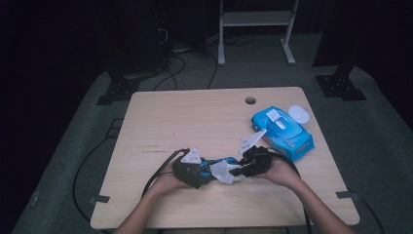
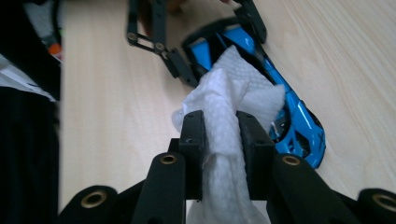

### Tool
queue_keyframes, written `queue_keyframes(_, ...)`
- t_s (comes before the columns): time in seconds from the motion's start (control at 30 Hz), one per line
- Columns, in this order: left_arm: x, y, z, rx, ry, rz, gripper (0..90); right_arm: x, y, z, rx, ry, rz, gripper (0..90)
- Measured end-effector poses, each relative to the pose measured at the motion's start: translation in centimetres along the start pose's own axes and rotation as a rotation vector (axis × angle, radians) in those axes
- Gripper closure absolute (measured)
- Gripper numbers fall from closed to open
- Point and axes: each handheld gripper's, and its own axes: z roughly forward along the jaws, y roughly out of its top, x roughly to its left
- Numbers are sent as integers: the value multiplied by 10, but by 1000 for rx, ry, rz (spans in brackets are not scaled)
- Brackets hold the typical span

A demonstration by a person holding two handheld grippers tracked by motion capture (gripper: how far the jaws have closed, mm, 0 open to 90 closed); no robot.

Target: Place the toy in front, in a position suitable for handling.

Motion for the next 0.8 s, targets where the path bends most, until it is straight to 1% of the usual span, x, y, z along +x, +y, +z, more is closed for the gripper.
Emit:
queue_keyframes(0.03,0,0,-1,3,-7,-4,190,-2,1,6,6,-11,3,715)
queue_keyframes(0.07,0,-1,-2,-1,-9,-15,192,-2,3,10,3,-36,1,714)
queue_keyframes(0.1,0,-1,-2,-1,-4,-17,193,-1,4,13,-4,-61,-3,714)
queue_keyframes(0.13,-1,-1,-2,4,0,-12,193,1,6,17,-21,-81,-7,714)
queue_keyframes(0.17,-2,-1,-3,5,0,-15,195,3,8,20,-43,-94,-13,715)
queue_keyframes(0.23,-2,-1,-3,4,2,-19,198,11,11,30,-76,-126,-38,716)
queue_keyframes(0.3,-3,-2,-3,-5,5,-23,198,15,12,38,-99,-140,-60,716)
queue_keyframes(0.37,-3,-2,-3,0,6,-18,198,19,11,46,-128,-154,-74,716)
queue_keyframes(0.43,-4,-3,-4,1,8,-14,200,21,8,53,-140,-195,-91,717)
queue_keyframes(0.47,-4,-3,-4,2,8,-13,201,21,5,56,-153,-203,-85,721)
queue_keyframes(0.5,-3,-3,-4,-1,5,-14,203,21,2,57,-171,-209,-91,744)
queue_keyframes(0.57,-3,-3,-5,0,1,-13,208,21,-5,56,-182,-227,-94,766)
queue_keyframes(0.6,-3,-3,-5,2,0,-12,209,21,-7,55,-182,-233,-93,775)
queue_keyframes(0.7,-4,-4,-5,3,1,-5,213,18,-17,48,-162,-273,-104,798)
queue_keyframes(0.73,-4,-3,-5,2,-1,-4,213,17,-20,46,-159,-277,-95,803)
queue_keyframes(0.77,-4,-3,-5,3,-3,0,217,16,-24,44,-164,-279,-67,810)
queue_keyframes(0.8,-5,-3,-4,0,-1,-3,218,15,-25,44,-164,-280,-61,814)
